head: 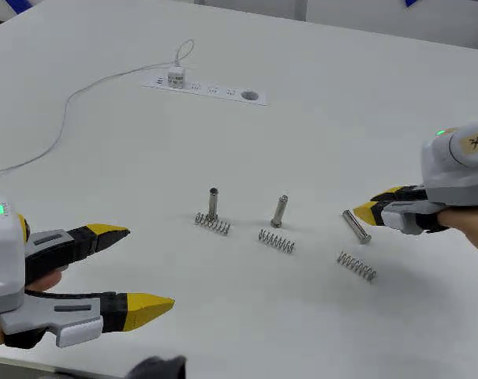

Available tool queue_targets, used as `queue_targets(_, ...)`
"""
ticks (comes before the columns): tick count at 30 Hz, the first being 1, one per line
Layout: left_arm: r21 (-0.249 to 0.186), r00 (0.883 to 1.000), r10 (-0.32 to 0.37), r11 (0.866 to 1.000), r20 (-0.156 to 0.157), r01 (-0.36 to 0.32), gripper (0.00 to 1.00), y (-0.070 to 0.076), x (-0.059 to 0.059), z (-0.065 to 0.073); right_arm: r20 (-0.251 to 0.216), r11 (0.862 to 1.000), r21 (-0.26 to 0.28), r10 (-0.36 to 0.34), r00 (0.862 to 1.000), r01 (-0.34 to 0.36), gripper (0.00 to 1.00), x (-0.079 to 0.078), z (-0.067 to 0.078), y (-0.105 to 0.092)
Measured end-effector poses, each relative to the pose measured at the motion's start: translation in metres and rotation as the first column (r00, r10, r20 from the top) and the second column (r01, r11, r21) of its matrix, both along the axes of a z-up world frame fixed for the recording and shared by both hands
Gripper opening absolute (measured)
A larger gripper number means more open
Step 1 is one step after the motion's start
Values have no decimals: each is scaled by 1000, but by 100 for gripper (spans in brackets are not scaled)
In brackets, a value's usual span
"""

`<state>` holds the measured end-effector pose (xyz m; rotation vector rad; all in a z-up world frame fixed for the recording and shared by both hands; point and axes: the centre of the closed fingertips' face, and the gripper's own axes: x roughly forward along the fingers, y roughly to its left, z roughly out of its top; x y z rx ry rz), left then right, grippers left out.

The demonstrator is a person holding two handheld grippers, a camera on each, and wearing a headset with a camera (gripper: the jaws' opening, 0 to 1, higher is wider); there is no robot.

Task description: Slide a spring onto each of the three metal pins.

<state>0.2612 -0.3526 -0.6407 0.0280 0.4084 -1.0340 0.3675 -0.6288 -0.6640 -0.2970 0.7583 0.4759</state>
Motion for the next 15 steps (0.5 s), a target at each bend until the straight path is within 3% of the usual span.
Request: queue_targets(15,1,1000,-2,1000,-16,2,73,-1,1,-5,-94,997,-54,-62,994,58,17,16,-30,-3)
